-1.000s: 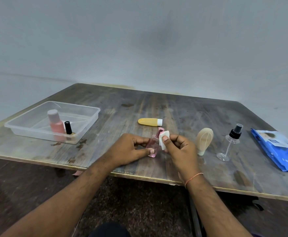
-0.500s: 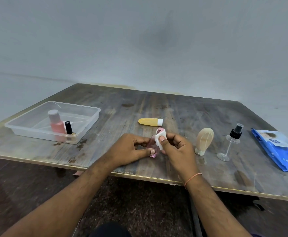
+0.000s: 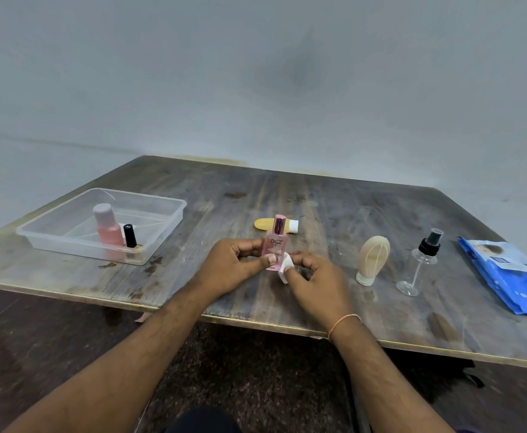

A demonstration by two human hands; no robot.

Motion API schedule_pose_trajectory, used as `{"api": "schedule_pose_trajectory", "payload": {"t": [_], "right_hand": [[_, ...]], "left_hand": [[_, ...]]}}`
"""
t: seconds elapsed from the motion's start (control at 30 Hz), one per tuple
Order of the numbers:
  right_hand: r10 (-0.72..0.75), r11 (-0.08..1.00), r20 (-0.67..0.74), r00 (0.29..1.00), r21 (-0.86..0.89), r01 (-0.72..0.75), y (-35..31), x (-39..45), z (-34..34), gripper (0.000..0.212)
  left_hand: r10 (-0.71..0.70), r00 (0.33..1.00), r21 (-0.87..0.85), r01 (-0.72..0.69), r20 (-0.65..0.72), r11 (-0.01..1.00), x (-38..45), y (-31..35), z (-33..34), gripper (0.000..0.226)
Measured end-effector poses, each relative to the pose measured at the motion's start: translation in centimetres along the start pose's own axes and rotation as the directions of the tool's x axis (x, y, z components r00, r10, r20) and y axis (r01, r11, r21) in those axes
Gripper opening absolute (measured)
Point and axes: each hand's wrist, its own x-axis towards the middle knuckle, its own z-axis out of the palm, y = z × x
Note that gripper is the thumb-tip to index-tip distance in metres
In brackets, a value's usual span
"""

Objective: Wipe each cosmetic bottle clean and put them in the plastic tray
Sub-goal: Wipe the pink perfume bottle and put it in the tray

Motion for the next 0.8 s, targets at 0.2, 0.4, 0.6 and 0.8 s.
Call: {"api": "schedule_pose_trajectory", "payload": {"t": [0.2, 0.4, 0.6, 0.8], "right_hand": [[-0.043, 0.989, -0.079, 0.996, 0.137, 0.054, -0.3, -0.6, -0.3, 0.047], [-0.145, 0.962, -0.128, 0.981, 0.215, 0.170, -1.0, -1.2, -0.6, 0.041], [-0.108, 0.927, -0.056, 0.993, 0.355, 0.121, -2.7, -1.0, -0.4, 0.030], [-0.128, 0.938, -0.048, 0.991, 0.319, 0.137, -6.1, 1.2, 1.0, 0.024]], "left_hand": [[-0.002, 1.000, 0.002, 0.002, -0.028, 1.000, -0.1, 0.5, -0.2, 0.037], [0.012, 1.000, 0.075, -0.011, -0.013, 0.997, -0.6, 1.4, -0.3, 0.035], [0.071, 0.996, 0.199, -0.082, 0.060, 0.977, -0.5, 3.3, -2.1, 0.033], [0.006, 0.998, 0.326, -0.028, 0.069, 0.945, -0.7, 7.2, -6.5, 0.034]]}}
